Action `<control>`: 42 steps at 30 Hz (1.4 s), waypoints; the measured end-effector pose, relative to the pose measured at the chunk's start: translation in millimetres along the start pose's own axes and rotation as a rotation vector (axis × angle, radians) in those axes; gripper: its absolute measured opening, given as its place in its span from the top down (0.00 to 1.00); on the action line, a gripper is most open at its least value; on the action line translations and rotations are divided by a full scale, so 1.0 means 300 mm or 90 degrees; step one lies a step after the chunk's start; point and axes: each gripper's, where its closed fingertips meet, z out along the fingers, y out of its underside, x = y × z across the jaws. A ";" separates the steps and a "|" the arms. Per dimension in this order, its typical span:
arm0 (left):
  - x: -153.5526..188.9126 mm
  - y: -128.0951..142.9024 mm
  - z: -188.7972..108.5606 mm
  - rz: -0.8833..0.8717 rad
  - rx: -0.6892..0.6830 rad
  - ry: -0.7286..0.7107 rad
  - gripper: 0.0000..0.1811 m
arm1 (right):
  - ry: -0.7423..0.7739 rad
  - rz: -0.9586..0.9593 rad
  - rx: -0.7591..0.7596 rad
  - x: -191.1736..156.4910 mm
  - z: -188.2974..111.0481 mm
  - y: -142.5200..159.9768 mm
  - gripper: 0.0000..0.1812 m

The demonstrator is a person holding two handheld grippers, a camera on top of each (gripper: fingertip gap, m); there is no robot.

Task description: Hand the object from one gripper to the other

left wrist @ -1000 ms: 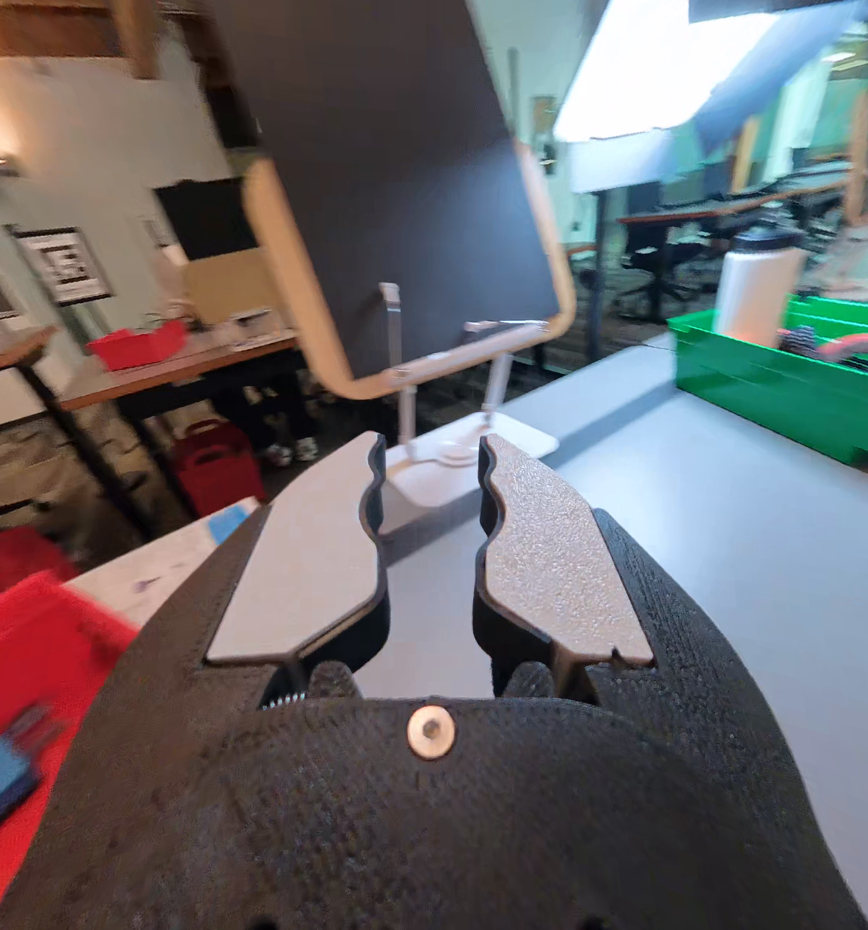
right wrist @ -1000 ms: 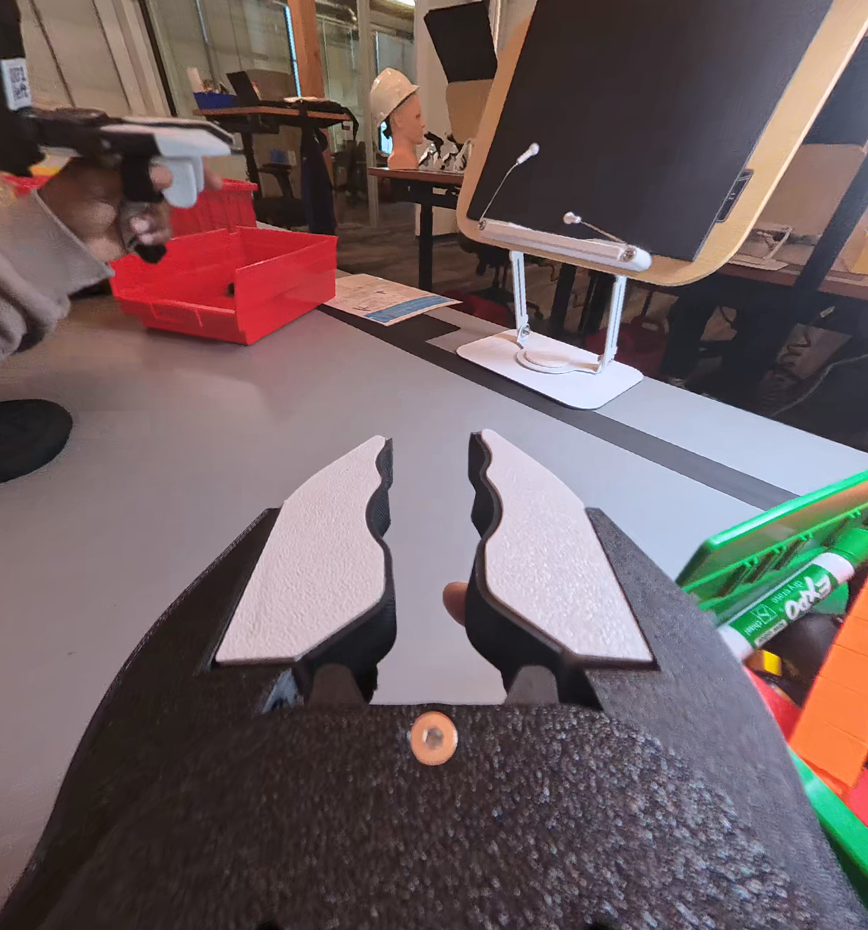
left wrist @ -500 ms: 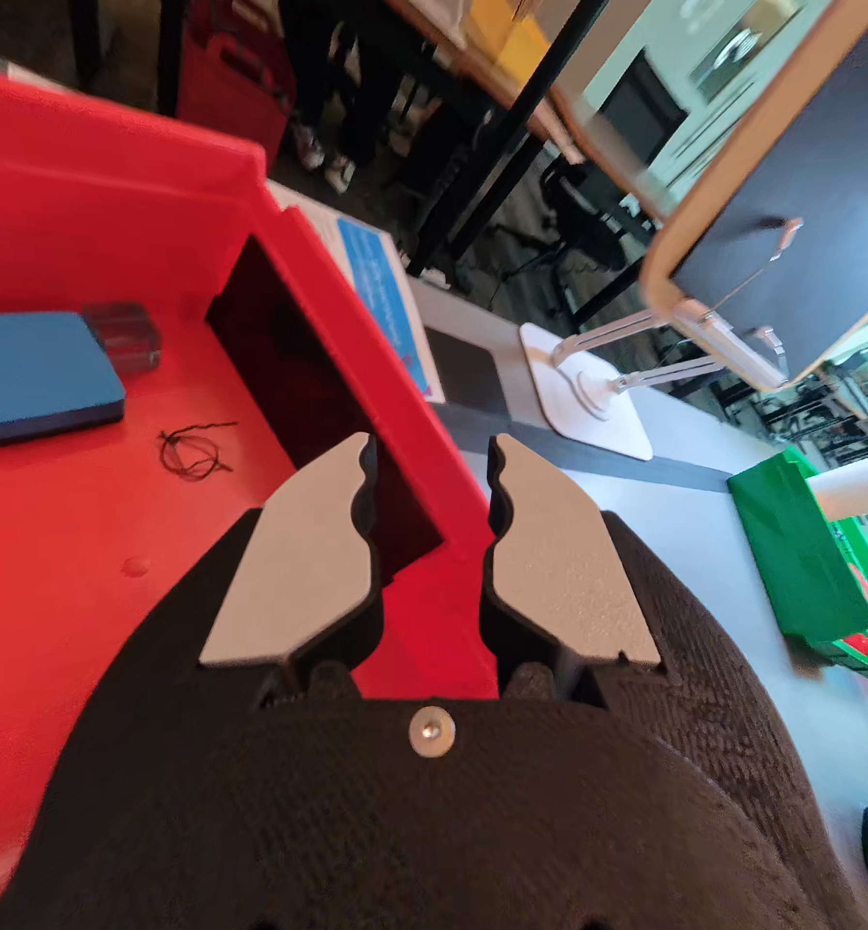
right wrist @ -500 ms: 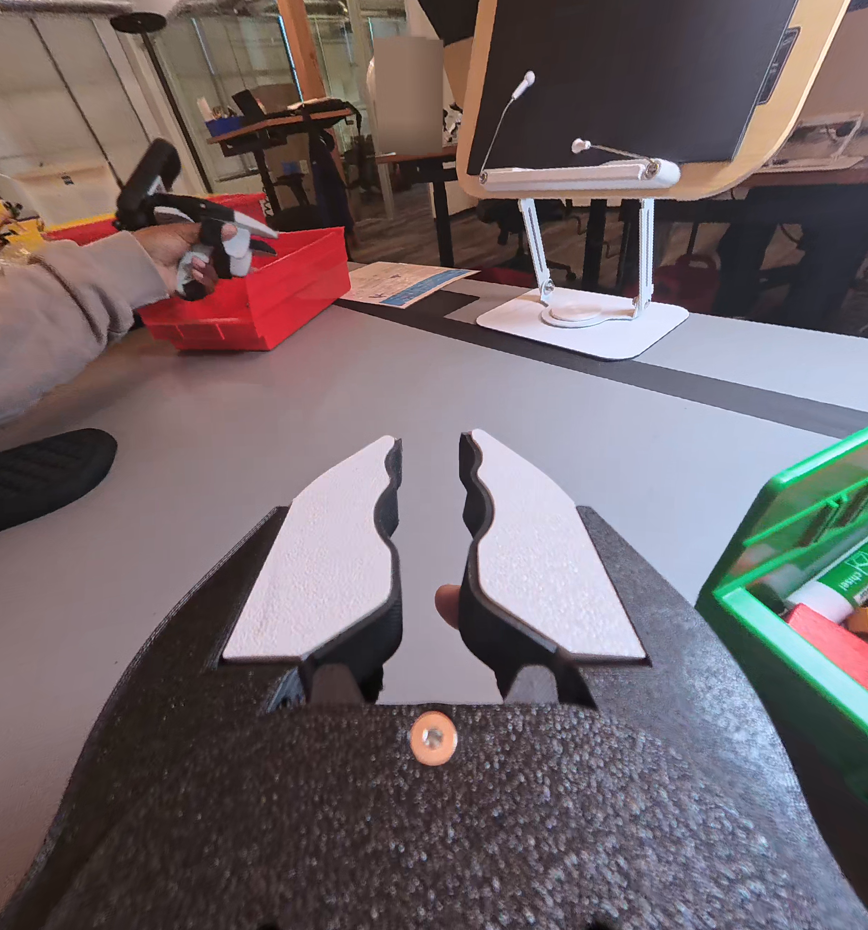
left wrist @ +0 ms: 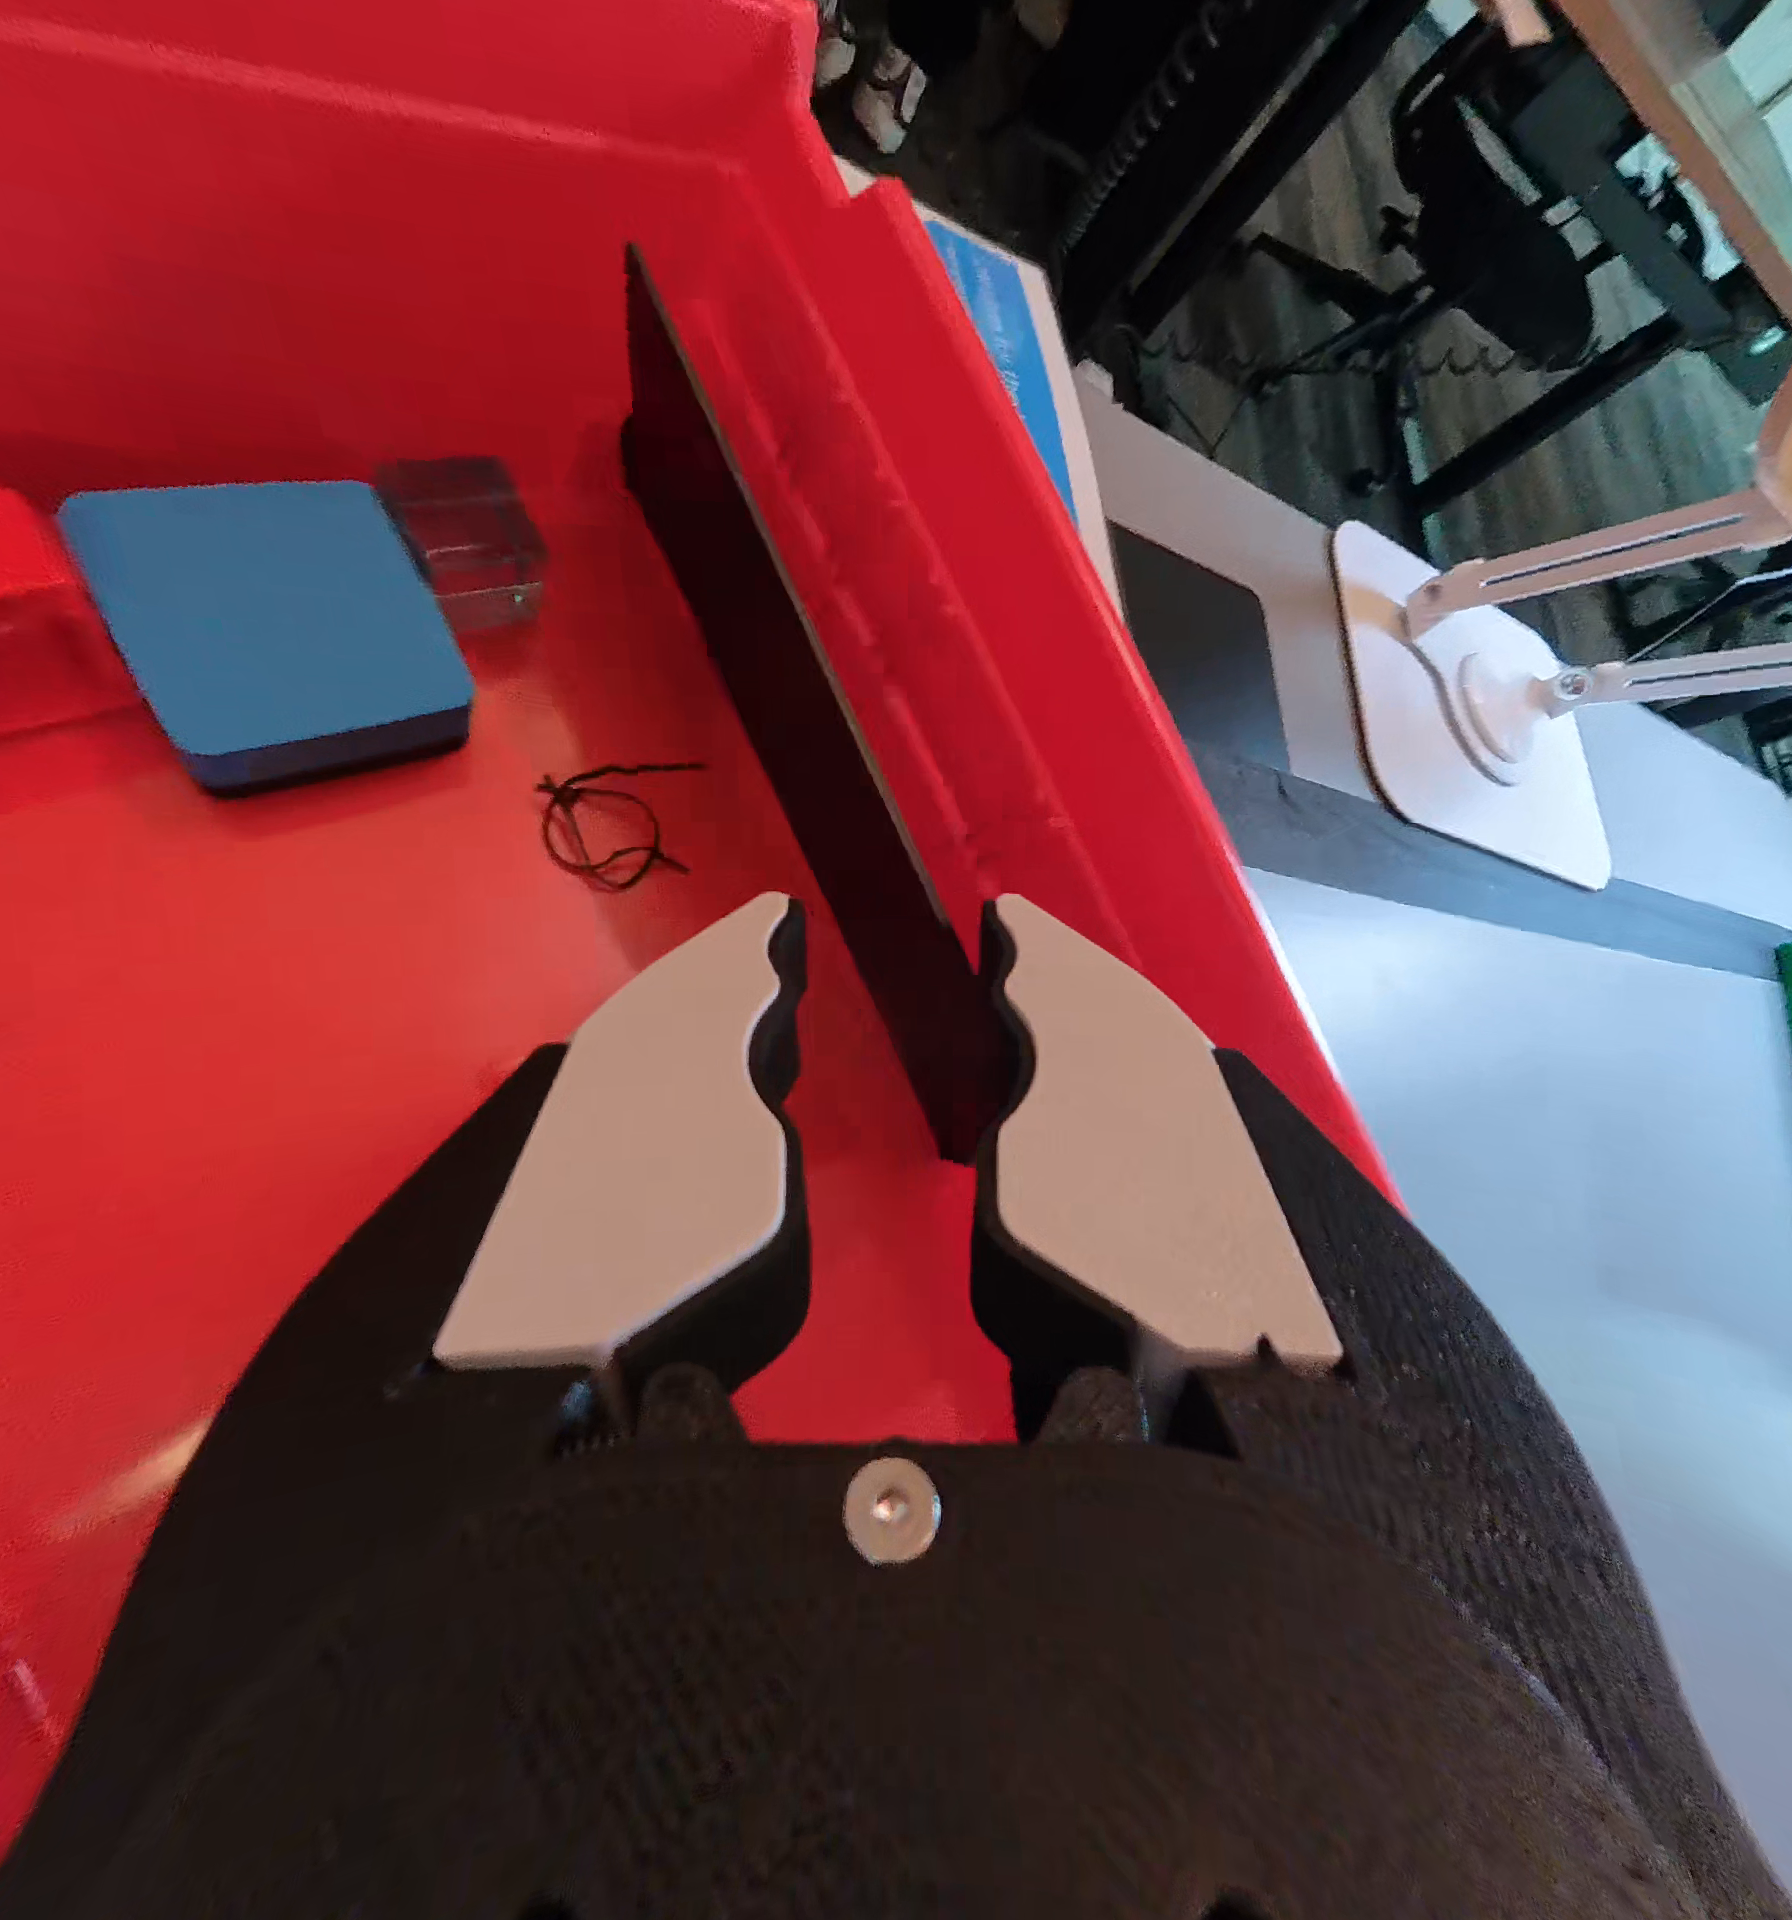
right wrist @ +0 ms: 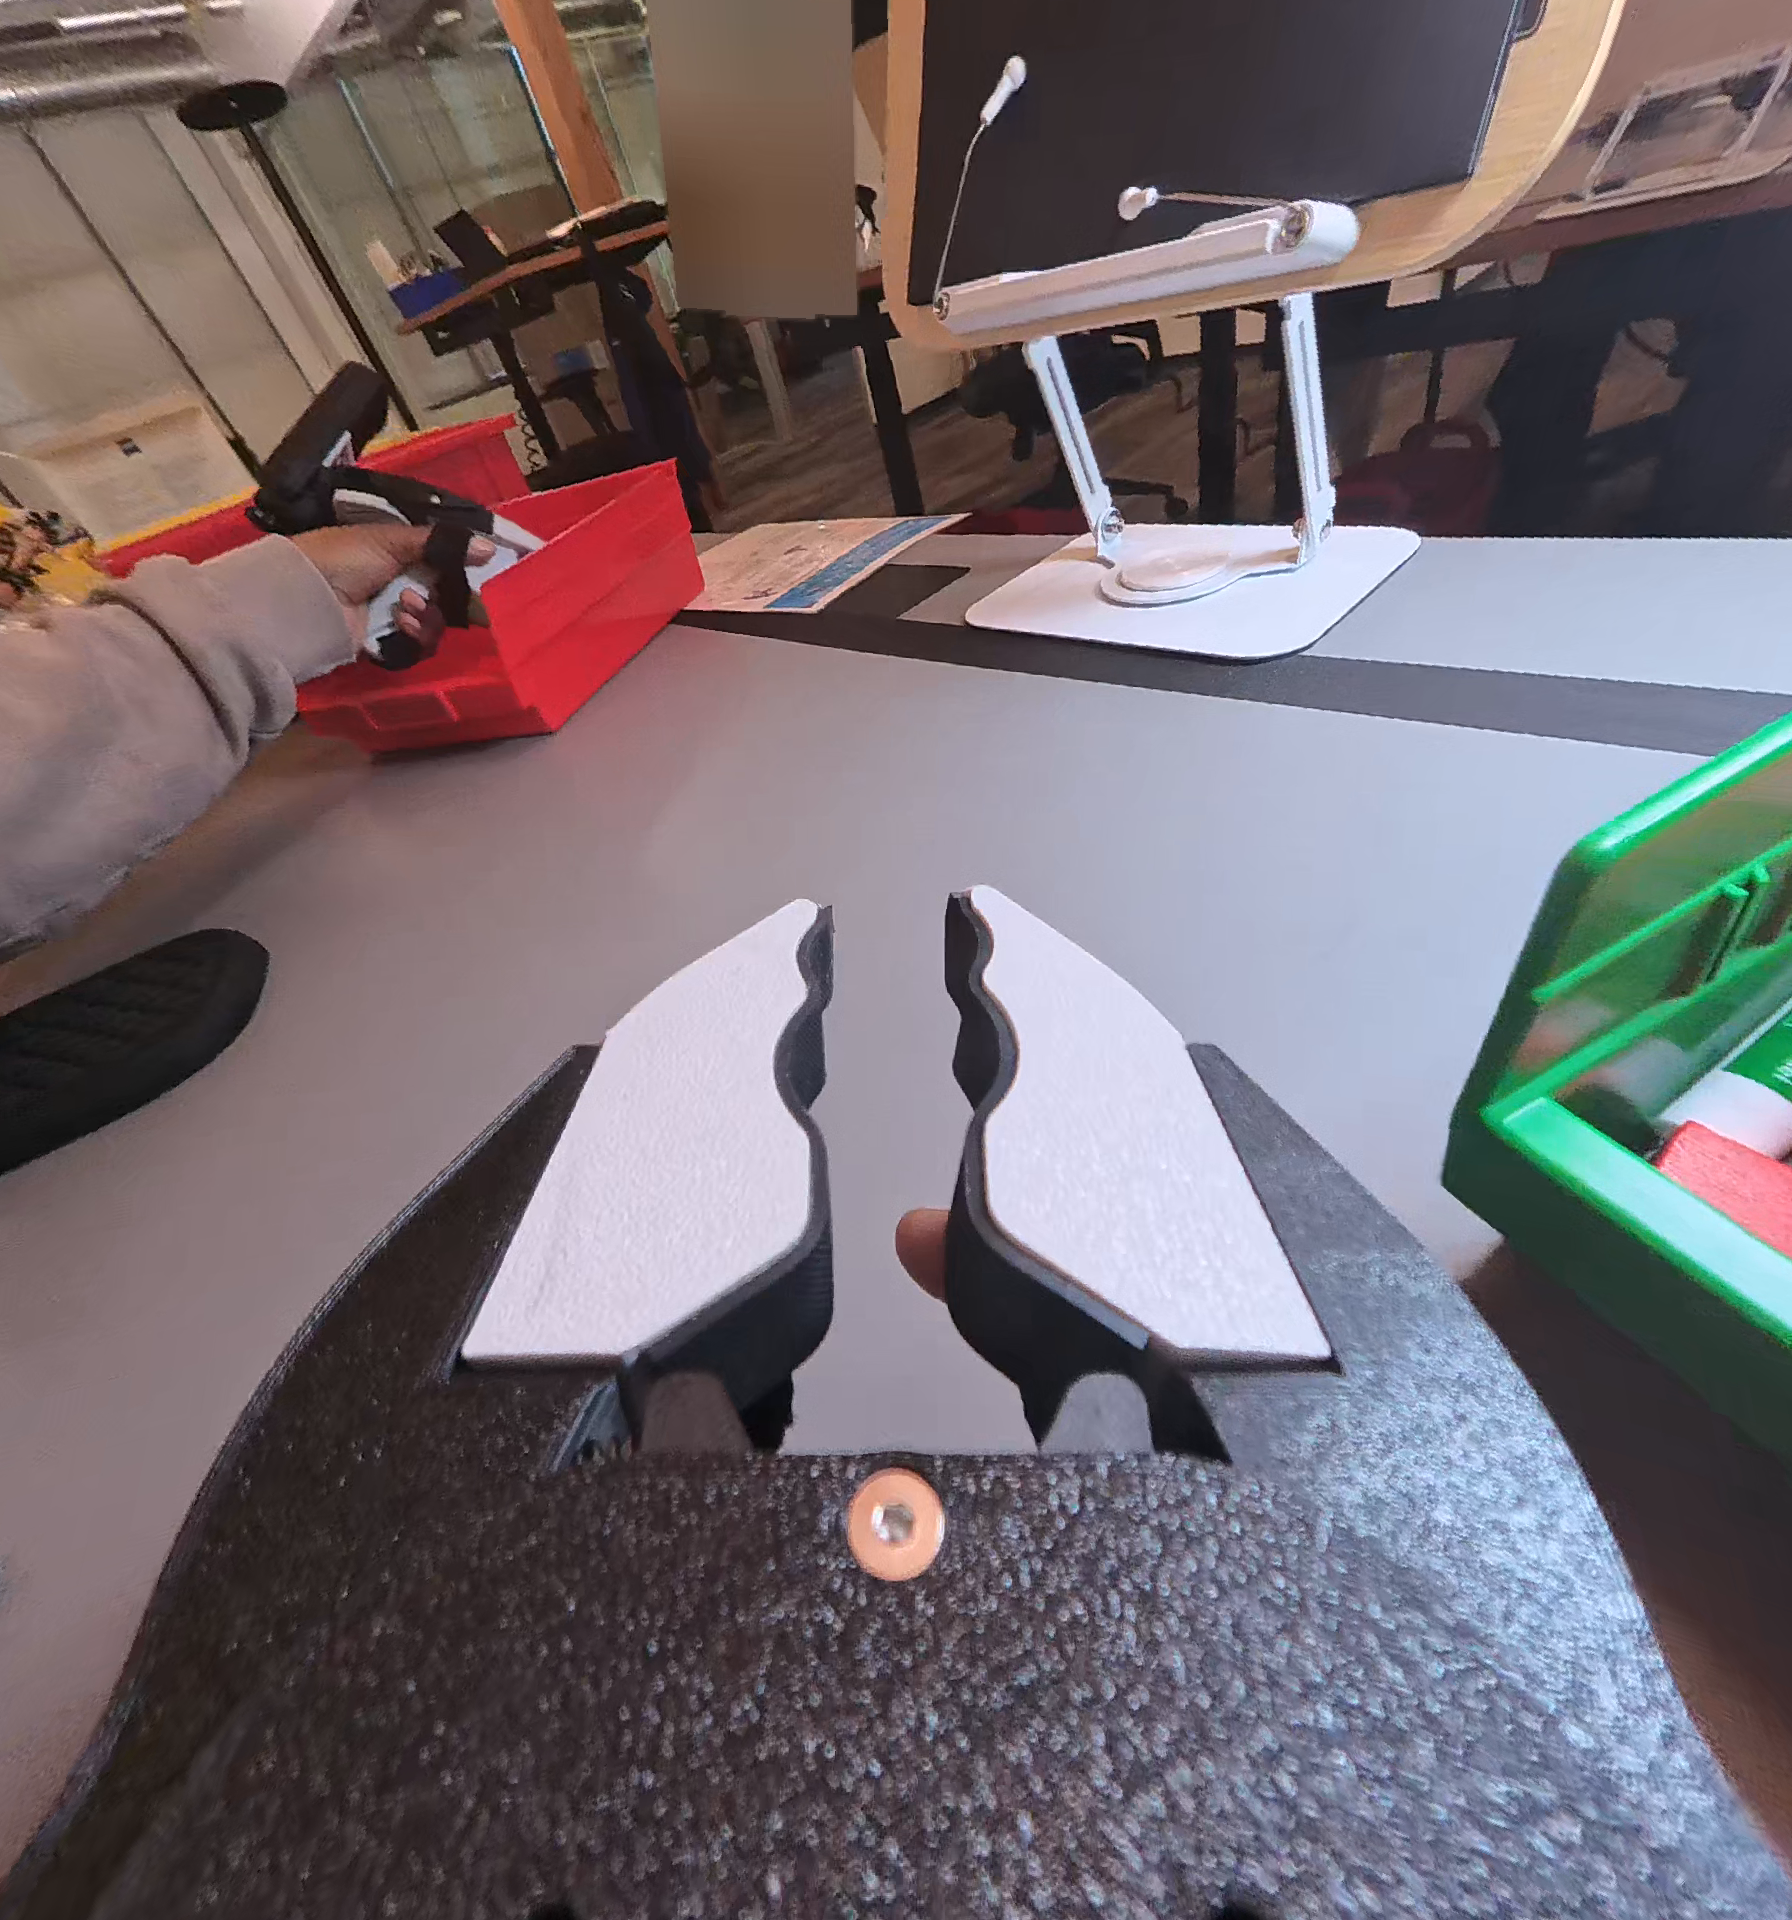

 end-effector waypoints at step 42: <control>1.345 0.800 -0.369 0.197 0.011 0.849 0.95 | -0.319 -0.133 0.120 -0.502 0.160 -0.129 0.99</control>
